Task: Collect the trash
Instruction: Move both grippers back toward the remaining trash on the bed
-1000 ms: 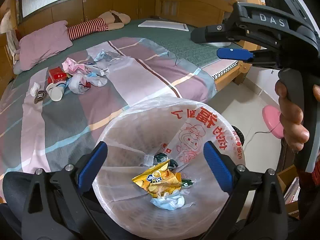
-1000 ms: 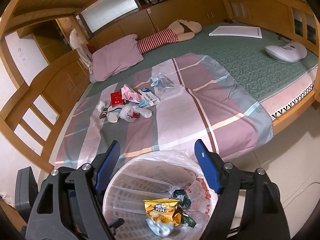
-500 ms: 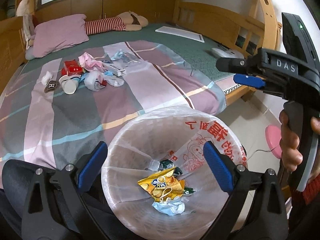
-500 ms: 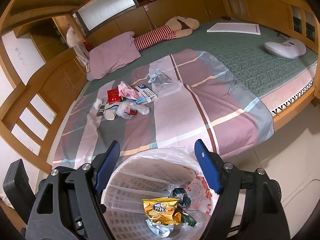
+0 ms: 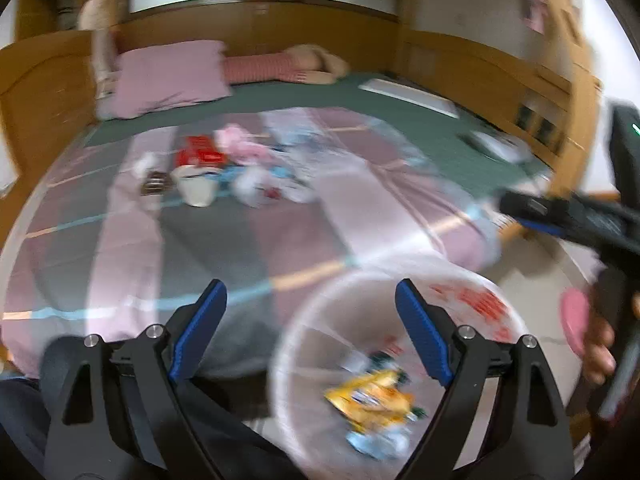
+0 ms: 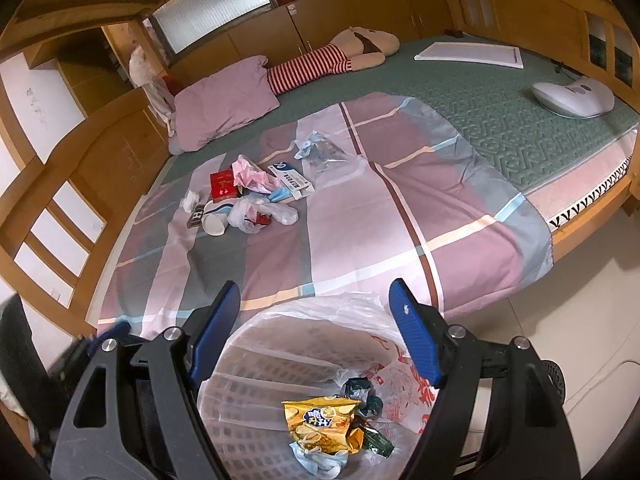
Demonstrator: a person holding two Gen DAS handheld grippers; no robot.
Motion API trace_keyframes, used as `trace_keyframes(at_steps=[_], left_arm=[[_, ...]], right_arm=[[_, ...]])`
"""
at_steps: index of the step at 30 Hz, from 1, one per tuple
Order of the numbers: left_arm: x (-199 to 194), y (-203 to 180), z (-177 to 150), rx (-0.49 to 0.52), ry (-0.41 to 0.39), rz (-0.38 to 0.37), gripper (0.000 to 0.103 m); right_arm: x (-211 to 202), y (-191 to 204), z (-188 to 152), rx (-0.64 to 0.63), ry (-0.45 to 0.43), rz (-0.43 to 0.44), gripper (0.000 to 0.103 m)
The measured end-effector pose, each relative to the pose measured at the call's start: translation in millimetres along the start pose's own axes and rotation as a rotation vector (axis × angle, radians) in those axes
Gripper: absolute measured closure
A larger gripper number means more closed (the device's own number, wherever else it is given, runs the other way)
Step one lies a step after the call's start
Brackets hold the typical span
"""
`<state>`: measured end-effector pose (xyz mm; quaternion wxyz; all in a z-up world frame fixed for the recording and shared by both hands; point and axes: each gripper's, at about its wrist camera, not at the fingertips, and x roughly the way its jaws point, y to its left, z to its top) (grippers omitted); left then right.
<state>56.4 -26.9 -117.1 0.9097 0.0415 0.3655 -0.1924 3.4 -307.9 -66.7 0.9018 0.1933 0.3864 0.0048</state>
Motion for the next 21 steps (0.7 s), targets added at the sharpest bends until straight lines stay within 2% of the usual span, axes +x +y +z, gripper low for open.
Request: trace_keyframes(at_steps=[3, 5, 8, 11, 12, 14, 16, 18, 21], left_arm=[[24.5, 37.5, 17.1, -0.065, -0.006, 0.116, 0.017], [44.2, 62.2, 30.1, -0.097, -0.003, 0.164, 0.016], [78.8, 108.0, 52.4, -0.161, 0.002, 0.271, 0.015], [100.2, 144.9, 58.8, -0.22, 0.016, 0.321, 0.013], [110.2, 164.8, 56.7, -0.29, 0.044, 0.324, 0.011], [119.0, 189.4, 49.0, -0.438, 0.112, 0.281, 0.011], [113.9, 204.2, 40.4, -0.562, 0.091, 0.196, 0.011], [102.2, 203.2, 36.4, -0.577, 0.029, 0.206, 0.01], [93.1, 194.2, 35.0, -0.535, -0.025, 0.247, 0.006]], right_arm=[[9.5, 4.4, 4.8, -0.018, 0.004, -0.015, 0.027], [25.2, 8.4, 12.9, -0.038, 0.017, -0.037, 0.027], [59.0, 14.6, 31.2, -0.049, 0.049, -0.068, 0.027], [101.7, 27.0, 52.4, -0.035, 0.103, -0.048, 0.027], [117.2, 32.3, 59.3, -0.035, 0.124, -0.041, 0.027], [154.2, 44.7, 73.4, -0.048, 0.162, -0.053, 0.027], [193.2, 56.9, 85.8, -0.053, 0.195, -0.074, 0.027], [225.3, 69.0, 93.7, -0.048, 0.219, -0.062, 0.027], [274.3, 85.3, 103.2, 0.001, 0.257, 0.042, 0.027]])
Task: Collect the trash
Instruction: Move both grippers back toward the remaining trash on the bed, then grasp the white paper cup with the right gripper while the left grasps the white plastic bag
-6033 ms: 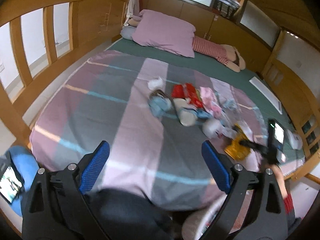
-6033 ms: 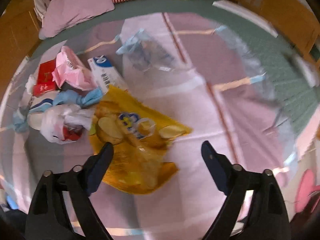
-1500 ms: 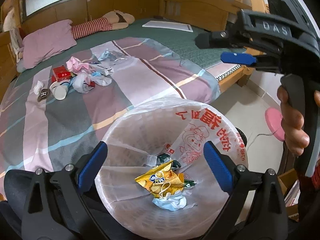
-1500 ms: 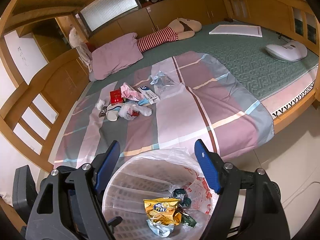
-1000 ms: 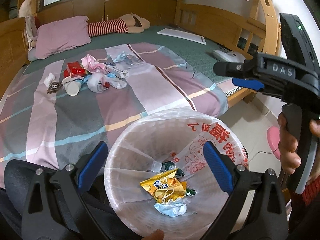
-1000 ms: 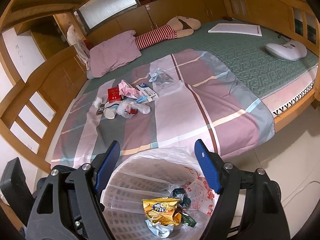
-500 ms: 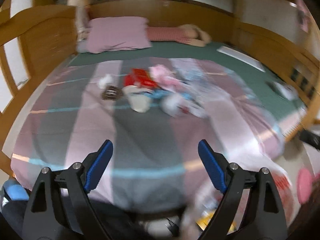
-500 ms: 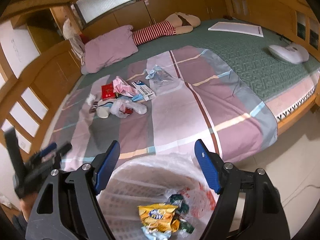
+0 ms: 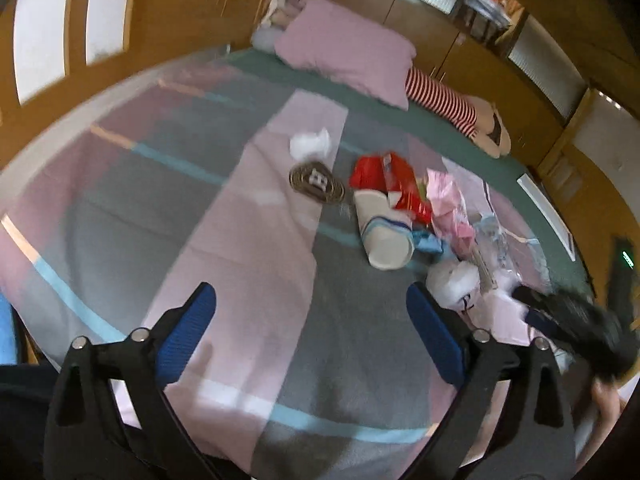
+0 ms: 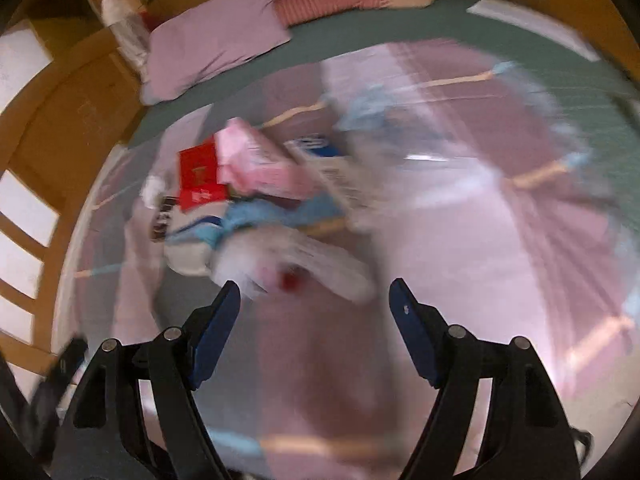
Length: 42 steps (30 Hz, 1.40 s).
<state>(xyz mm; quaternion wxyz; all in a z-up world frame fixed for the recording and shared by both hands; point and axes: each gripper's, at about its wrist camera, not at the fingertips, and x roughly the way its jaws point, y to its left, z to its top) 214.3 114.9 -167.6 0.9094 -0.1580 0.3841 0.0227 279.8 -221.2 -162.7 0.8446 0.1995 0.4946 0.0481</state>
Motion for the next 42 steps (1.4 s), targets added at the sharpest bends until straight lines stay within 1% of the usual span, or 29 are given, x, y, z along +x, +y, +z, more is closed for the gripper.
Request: trace_keyframes(at_steps=[1, 3, 5, 6, 7, 8, 9, 10, 11, 12, 14, 15, 16, 17, 18, 19, 20, 21, 24, 26, 27, 31, 32, 33, 35, 38, 41, 42], left_arm=[[-2.5, -1.2, -1.0, 0.01, -0.011, 0.006, 0.006], [-2.1, 1.8, 0.1, -0.008, -0.019, 0.011, 0.005], [2.0, 9.1, 4.5, -0.058, -0.011, 0.008, 0.005], [3.1, 16.7, 5.6, -0.105, -0.002, -0.006, 0.005], [4.9, 20.7, 7.1, -0.132, 0.002, -0.014, 0.005], [4.8, 26.2, 7.7, -0.165, 0.005, -0.023, 0.005], [5.6, 31.8, 8.0, -0.204, 0.007, -0.03, 0.005], [6.5, 36.1, 8.1, -0.237, 0.008, -0.034, 0.005], [6.8, 39.5, 7.7, -0.261, 0.009, -0.036, 0.005], [6.2, 44.4, 7.2, -0.297, 0.007, -0.041, 0.005], [4.9, 50.8, 5.4, -0.342, 0.0, -0.051, 0.005], [5.6, 52.1, 5.1, -0.354, 0.002, -0.057, 0.004], [5.8, 53.9, 4.2, -0.368, 0.008, -0.065, 0.004], [7.0, 54.6, 3.2, -0.377, 0.016, -0.07, 0.004], [8.2, 55.6, 2.6, -0.386, 0.025, -0.074, 0.004], [8.6, 55.9, 2.4, -0.389, 0.026, -0.072, 0.004], [8.9, 55.8, 2.1, -0.391, 0.026, -0.07, 0.004], [8.9, 55.9, 2.0, -0.394, 0.024, -0.065, 0.004], [9.2, 57.2, 1.9, -0.406, 0.015, -0.058, 0.004], [8.6, 59.1, 1.8, -0.424, 0.001, -0.051, 0.004], [7.2, 60.8, 1.5, -0.432, -0.006, -0.05, 0.004], [6.7, 65.7, 2.3, -0.464, -0.027, -0.041, 0.004], [8.3, 65.1, 3.1, -0.462, -0.023, -0.034, 0.004], [9.9, 64.1, 4.0, -0.458, -0.019, -0.028, 0.004], [11.3, 63.8, 4.7, -0.451, -0.015, -0.017, 0.004], [13.7, 61.2, 5.0, -0.438, -0.004, 0.01, 0.004], [15.0, 56.8, 5.4, -0.404, 0.004, 0.028, 0.004], [14.8, 54.9, 5.9, -0.392, 0.0, 0.041, 0.004]], right_arm=[[15.0, -5.5, 6.6, 0.072, 0.002, 0.035, 0.027], [40.9, -19.0, 12.5, 0.216, 0.024, 0.086, 0.027], [57.1, -22.0, 9.7, 0.262, 0.063, 0.101, 0.028], [60.5, -19.1, 7.8, 0.251, 0.073, 0.105, 0.031], [63.0, -10.2, 3.8, 0.198, 0.094, 0.117, 0.043], [63.4, -1.5, 0.3, 0.145, 0.11, 0.126, 0.052], [61.8, 8.8, -3.5, 0.084, 0.122, 0.128, 0.055], [58.1, 21.5, -9.5, 0.018, 0.135, 0.134, 0.061], [55.7, 29.9, -14.5, -0.021, 0.152, 0.152, 0.064], [53.8, 38.8, -20.5, -0.057, 0.179, 0.183, 0.064], [48.4, 66.8, -35.8, -0.186, 0.254, 0.275, 0.063], [44.0, 78.9, -40.5, -0.246, 0.264, 0.277, 0.061], [37.9, 86.8, -41.6, -0.282, 0.252, 0.267, 0.05], [32.3, 92.3, -40.0, -0.301, 0.224, 0.259, 0.036], [26.8, 95.7, -35.1, -0.3, 0.185, 0.258, 0.029], [21.8, 95.9, -25.6, -0.267, 0.13, 0.252, 0.02], [21.2, 93.6, -19.2, -0.231, 0.097, 0.233, 0.018], [25.8, 91.9, -8.3, -0.177, 0.075, 0.186, 0.018], [51.2, 93.9, 6.7, -0.118, 0.099, 0.093, 0.018], [72.9, 103.1, 9.5, -0.133, 0.136, 0.052, 0.018], [88.4, 111.6, 9.5, -0.157, 0.161, 0.012, 0.018], [124.5, 131.9, 6.8, -0.215, 0.187, -0.078, 0.018], [126.5, 132.8, 3.8, -0.222, 0.182, -0.084, 0.027], [126.9, 132.5, 2.4, -0.22, 0.18, -0.079, 0.032], [122.2, 129.9, -0.8, -0.203, 0.189, -0.026, 0.033], [103.1, 120.7, -6.7, -0.223, 0.209, 0.024, 0.033], [71.0, 108.8, -15.4, -0.212, 0.228, 0.114, 0.033], [56.6, 103.4, -18.1, -0.211, 0.213, 0.144, 0.033]])
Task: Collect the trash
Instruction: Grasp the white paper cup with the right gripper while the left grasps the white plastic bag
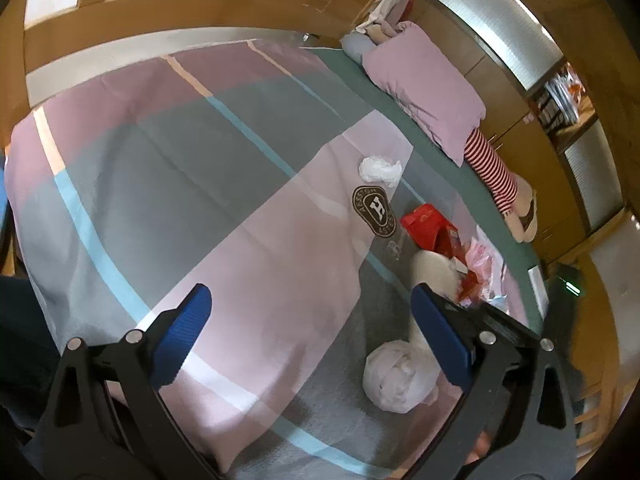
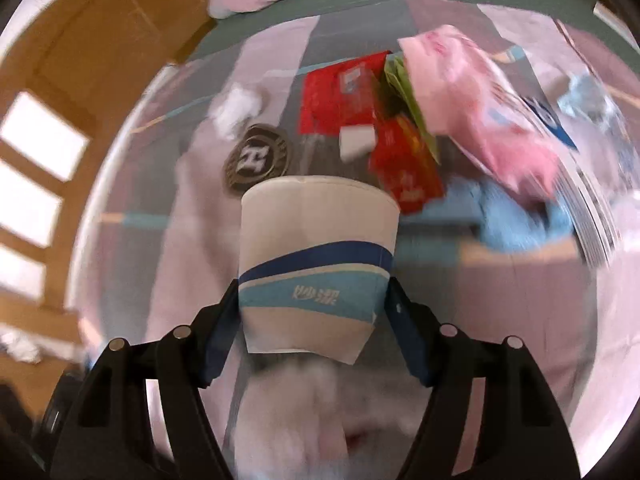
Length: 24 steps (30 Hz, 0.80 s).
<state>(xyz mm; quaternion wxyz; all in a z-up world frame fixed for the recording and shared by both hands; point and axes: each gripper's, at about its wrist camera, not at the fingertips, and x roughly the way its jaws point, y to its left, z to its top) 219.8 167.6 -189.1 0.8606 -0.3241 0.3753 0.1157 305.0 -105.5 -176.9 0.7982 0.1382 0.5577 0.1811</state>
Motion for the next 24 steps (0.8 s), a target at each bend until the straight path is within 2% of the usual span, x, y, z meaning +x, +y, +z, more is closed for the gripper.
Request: trace_keyframes(at_steps=[4, 7, 11, 15, 18, 19, 22, 23, 24], left_arm=[[1.2, -1.9, -2.4, 0.025, 0.008, 0.013, 0.004], [0.7, -10.6, -7.2, 0.085, 0.006, 0.025, 0.004], [5.1, -43.5, -24.5, 0.312, 0.081, -0.089, 0.004], [-13.1, -79.6, -53.0, 0.59, -0.001, -0.135, 0.004], [-14.3, -99.8, -76.6, 0.749, 0.01, -0.161, 0.004], [-12.7, -104.7, -83.2, 0.787, 0.022, -0.158, 0.004], [13.8, -120.1, -105.2, 0.909, 0.154, -0.123, 0.006], [24.1, -123.6, -111.9, 0.933, 0.196, -0.092, 0.012], [39.9, -124.8, -118.1, 0.955, 0.251, -0.039, 0.023]], right_arm=[[-72.6, -3.6, -22.1, -0.036, -0.144, 0.138, 0.033], [-113.5, -17.4, -37.2, -0.015, -0.214, 0.177, 0.033], [-148.5, -34.5, -59.0, 0.009, -0.298, 0.113, 0.033], [-173.4, -70.0, -94.3, 0.089, -0.339, 0.117, 0.033], [-184.6, -91.8, -121.2, 0.138, -0.353, 0.061, 0.033], [-189.1, -98.7, -128.7, 0.15, -0.356, 0.049, 0.033], [-198.8, -117.7, -146.9, 0.194, -0.367, 0.052, 0.033], [-201.1, -122.3, -151.5, 0.205, -0.367, 0.054, 0.033], [-202.1, -124.8, -154.5, 0.212, -0.365, 0.051, 0.033]])
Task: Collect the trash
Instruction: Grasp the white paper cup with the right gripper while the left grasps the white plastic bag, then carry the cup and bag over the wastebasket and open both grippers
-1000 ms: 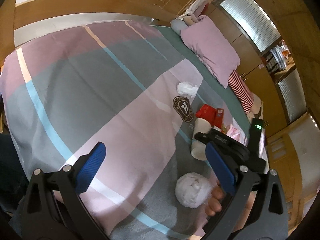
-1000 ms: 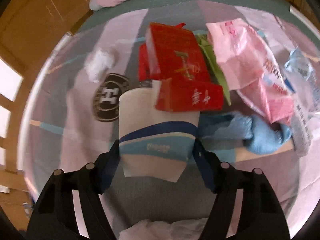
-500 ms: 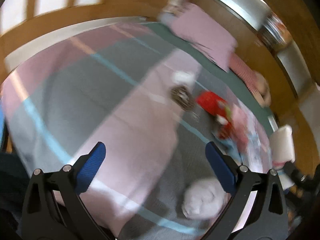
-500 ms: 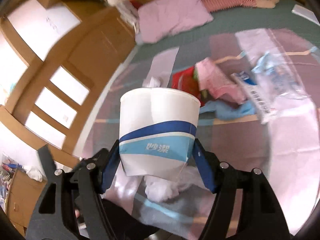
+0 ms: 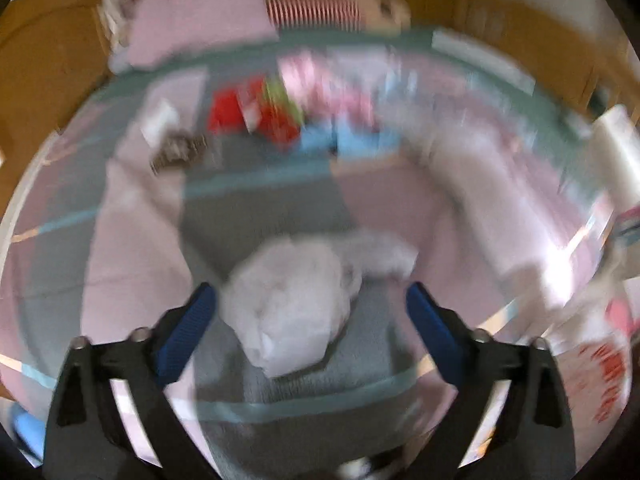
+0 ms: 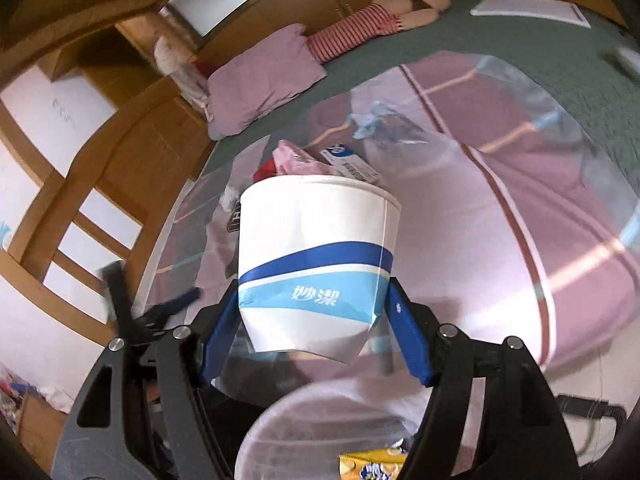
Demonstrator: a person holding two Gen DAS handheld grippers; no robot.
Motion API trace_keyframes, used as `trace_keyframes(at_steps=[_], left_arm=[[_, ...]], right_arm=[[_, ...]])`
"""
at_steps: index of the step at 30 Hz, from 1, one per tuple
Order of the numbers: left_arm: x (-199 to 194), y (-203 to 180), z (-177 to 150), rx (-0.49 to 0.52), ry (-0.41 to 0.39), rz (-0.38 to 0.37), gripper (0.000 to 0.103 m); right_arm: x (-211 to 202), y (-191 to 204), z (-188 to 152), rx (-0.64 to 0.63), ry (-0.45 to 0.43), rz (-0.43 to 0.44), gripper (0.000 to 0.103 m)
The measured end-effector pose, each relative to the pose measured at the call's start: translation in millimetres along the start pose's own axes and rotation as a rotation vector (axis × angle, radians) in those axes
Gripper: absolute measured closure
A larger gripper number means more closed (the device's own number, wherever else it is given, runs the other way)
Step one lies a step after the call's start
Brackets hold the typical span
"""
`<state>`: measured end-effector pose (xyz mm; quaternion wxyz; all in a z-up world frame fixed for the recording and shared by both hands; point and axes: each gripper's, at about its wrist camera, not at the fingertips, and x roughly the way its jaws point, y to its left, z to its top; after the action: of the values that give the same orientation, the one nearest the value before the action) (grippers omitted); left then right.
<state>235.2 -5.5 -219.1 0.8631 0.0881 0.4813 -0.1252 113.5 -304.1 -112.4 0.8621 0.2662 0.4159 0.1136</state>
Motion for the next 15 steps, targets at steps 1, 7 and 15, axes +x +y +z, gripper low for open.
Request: trace_keyframes(at_steps=[1, 7, 15], left_arm=[[14.9, -0.6, -0.1, 0.003, 0.064, 0.024, 0.028], [38.6, 12.8, 1.3, -0.04, 0.12, 0.047, 0.036], [11.1, 28.0, 9.0, -0.114, -0.036, 0.028, 0.073]], right_arm=[[-2.2, -1.7, -2.5, 0.001, -0.002, -0.007, 0.033], [-4.3, 1.5, -13.1, -0.017, 0.014, -0.013, 0.033], [-1.5, 28.9, -27.9, -0.147, 0.02, -0.104, 0.033]])
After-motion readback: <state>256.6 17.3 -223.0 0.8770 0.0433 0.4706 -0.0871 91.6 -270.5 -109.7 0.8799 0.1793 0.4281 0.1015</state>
